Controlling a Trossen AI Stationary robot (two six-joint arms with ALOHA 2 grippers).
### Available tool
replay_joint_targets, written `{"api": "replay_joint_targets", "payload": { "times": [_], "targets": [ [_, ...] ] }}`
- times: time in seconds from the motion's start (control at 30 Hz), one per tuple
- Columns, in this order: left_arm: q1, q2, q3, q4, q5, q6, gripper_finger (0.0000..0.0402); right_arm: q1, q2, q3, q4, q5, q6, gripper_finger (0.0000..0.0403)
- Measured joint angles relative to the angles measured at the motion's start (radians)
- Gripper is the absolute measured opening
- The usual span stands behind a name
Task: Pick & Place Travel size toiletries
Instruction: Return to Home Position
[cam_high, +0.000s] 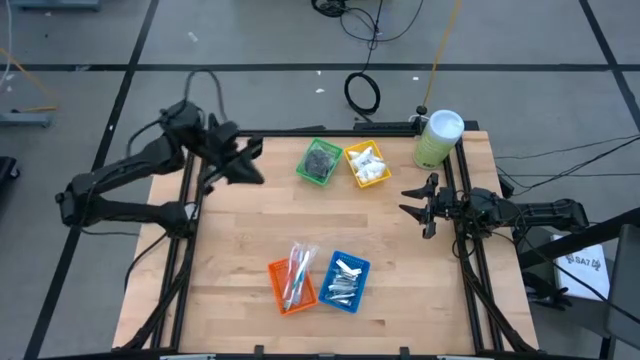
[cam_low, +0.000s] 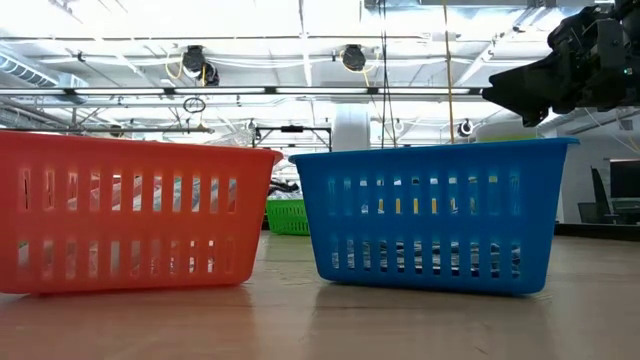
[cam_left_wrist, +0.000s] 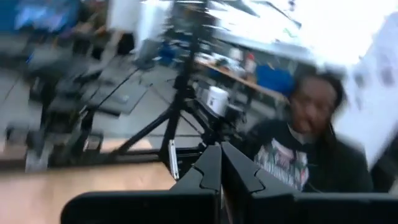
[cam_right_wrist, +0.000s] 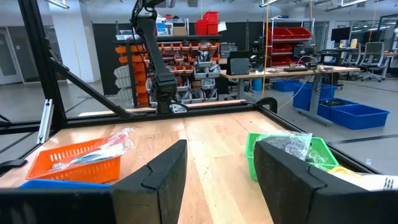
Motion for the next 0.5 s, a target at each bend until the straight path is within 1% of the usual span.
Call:
{"api": "replay_joint_targets", "payload": {
  "times": [0.07, 0.13, 0.2, 0.27, 0.33, 0.4, 0.47, 0.5],
  "targets": [
    [-0.031, -0.056, -0.018, -0.032, 0.027, 0.15, 0.0001, 0.0, 0.0, 0.0, 0.0, 0.0, 0.0, 0.0174],
    [-0.068, -0.118, -0.058, -0.078, 0.027, 0.296, 0.0001, 0.0, 0.0, 0.0, 0.0, 0.0, 0.0, 0.0174],
    [-0.109, -0.176, -0.134, -0.113, -0.02, 0.406, 0.0001, 0.0, 0.0, 0.0, 0.0, 0.0, 0.0, 0.0176],
    [-0.146, -0.229, -0.238, -0.102, -0.123, 0.454, 0.0001, 0.0, 0.0, 0.0, 0.0, 0.0, 0.0, 0.0177],
    [-0.182, -0.271, -0.362, -0.017, -0.247, 0.429, 0.0001, 0.0, 0.0, 0.0, 0.0, 0.0, 0.0, 0.0177],
    [-0.216, -0.297, -0.49, 0.136, -0.343, 0.369, 0.0001, 0.0, 0.0, 0.0, 0.0, 0.0, 0.0, 0.0176],
    [-0.243, -0.318, -0.6, 0.312, -0.382, 0.342, 0.0001, 0.0, 0.0, 0.0, 0.0, 0.0, 0.0, 0.0174],
    [-0.256, -0.329, -0.651, 0.383, -0.385, 0.342, 0.0001, 0.0, 0.0, 0.0, 0.0, 0.0, 0.0, 0.0174]
  ]
}}
